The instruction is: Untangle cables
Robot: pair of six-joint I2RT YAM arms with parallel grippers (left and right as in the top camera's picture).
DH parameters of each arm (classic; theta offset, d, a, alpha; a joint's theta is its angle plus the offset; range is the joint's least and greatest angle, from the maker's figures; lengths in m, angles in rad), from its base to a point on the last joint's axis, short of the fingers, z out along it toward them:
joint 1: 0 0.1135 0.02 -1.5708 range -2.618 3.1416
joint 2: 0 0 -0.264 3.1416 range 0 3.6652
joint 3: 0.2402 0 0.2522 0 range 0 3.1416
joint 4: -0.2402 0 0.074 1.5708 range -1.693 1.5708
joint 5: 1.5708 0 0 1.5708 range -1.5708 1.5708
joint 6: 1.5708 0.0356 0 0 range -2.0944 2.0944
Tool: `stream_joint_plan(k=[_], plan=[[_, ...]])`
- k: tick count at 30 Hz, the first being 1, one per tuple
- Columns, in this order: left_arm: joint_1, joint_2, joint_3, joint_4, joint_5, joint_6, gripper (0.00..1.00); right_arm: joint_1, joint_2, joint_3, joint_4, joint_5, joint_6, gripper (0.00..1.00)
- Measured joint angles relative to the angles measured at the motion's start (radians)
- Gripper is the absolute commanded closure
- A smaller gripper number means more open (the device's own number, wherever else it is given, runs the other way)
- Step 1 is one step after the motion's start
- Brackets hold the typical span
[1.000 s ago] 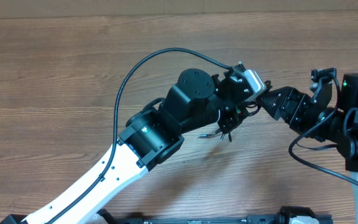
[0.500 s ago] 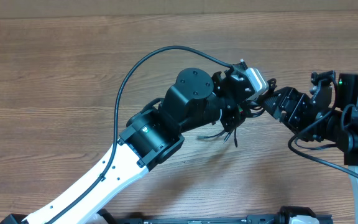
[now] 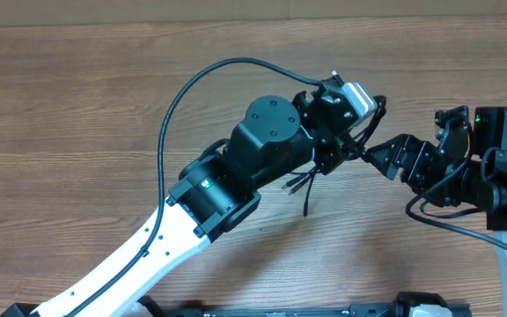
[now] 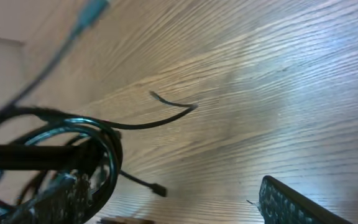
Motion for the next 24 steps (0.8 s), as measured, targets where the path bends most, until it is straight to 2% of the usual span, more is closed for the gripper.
stream_joint_plan(k=[6,14,24], plan=[[0.000,0.000,0.000,0.033,0.012,-0.038,0.96,0.000,0.000,0.000,-0.021,0.003,-0.055,0.14],[0.000,0.000,0.000,0.091,0.054,-0.153,0.96,0.000,0.001,0.000,-0.002,-0.057,-0.071,0.14],[0.000,0.000,0.000,0.103,0.074,-0.173,0.96,0.000,0.001,0.000,0.008,-0.200,-0.104,0.14]])
